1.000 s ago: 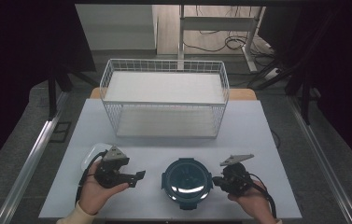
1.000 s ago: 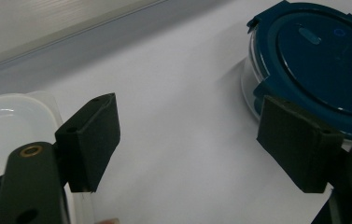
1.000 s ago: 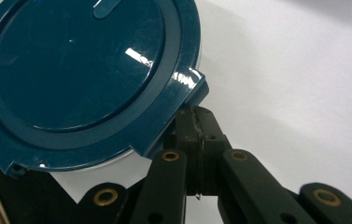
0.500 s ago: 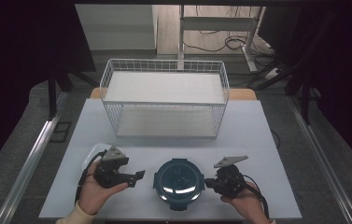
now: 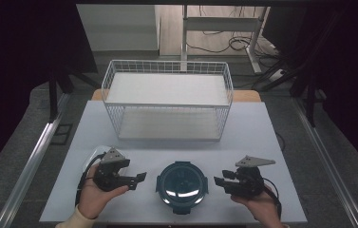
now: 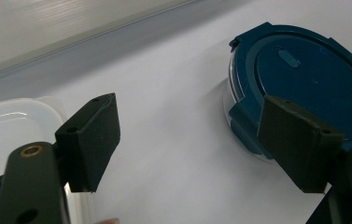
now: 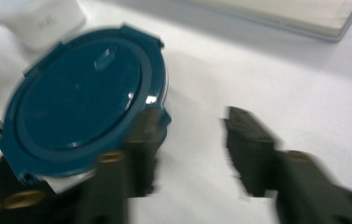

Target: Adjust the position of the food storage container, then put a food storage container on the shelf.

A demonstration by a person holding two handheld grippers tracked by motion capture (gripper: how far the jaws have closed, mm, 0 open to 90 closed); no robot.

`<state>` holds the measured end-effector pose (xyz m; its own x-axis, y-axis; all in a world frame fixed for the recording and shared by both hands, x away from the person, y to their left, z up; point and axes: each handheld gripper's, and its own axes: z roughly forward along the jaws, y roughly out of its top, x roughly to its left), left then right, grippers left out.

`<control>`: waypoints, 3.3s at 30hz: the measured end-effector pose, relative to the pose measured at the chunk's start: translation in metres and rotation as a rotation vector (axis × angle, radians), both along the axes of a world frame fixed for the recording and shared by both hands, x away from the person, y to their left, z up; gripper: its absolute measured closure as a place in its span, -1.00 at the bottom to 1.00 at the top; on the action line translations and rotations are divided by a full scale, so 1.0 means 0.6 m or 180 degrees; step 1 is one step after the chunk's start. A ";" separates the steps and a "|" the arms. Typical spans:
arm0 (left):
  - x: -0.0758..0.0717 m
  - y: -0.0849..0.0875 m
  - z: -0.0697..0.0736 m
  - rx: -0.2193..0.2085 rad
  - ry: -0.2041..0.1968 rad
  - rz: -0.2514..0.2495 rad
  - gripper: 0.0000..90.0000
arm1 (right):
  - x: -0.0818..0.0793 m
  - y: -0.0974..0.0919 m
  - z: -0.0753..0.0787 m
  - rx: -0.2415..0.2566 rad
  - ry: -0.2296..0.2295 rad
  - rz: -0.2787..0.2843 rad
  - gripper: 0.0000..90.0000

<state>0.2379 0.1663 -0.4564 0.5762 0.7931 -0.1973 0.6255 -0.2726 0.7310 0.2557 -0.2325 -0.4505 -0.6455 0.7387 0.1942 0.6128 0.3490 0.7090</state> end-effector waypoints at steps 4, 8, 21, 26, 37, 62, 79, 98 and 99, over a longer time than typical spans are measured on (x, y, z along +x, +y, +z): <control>-0.001 0.000 0.000 -0.0053 0.0010 -0.0012 -0.53 | 0.004 -0.008 0.001 0.0231 0.0087 -0.0005 -0.26; -0.002 -0.001 0.000 -0.0087 0.0027 -0.0012 -0.54 | 0.004 -0.008 -0.001 0.0255 0.0094 -0.0047 -0.45; -0.001 -0.016 -0.003 -0.0394 0.0191 -0.0053 -0.65 | 0.002 -0.003 -0.012 0.0255 0.0193 -0.0044 -0.60; -0.001 -0.022 -0.006 -0.0508 0.0278 -0.0094 -0.67 | 0.002 0.001 -0.017 0.0345 0.0262 -0.0017 -0.61; 0.010 -0.051 -0.024 -0.0795 0.0579 -0.0193 -0.75 | 0.005 0.015 -0.034 0.0493 0.0431 -0.0043 -0.67; 0.038 -0.090 -0.089 -0.1207 0.1278 -0.0191 -0.81 | 0.016 0.073 -0.082 0.0832 0.0939 -0.0020 -0.72; 0.032 -0.093 -0.102 -0.1354 0.1561 -0.0100 -0.42 | 0.020 0.066 -0.092 0.1112 0.1320 -0.0331 -0.39; 0.013 -0.087 -0.080 -0.1347 0.1474 0.0026 -0.23 | 0.009 0.057 -0.072 0.1177 0.1253 -0.0305 -0.16; 0.013 -0.086 -0.078 -0.1349 0.1466 0.0019 -0.22 | 0.008 0.057 -0.071 0.1176 0.1245 -0.0300 -0.15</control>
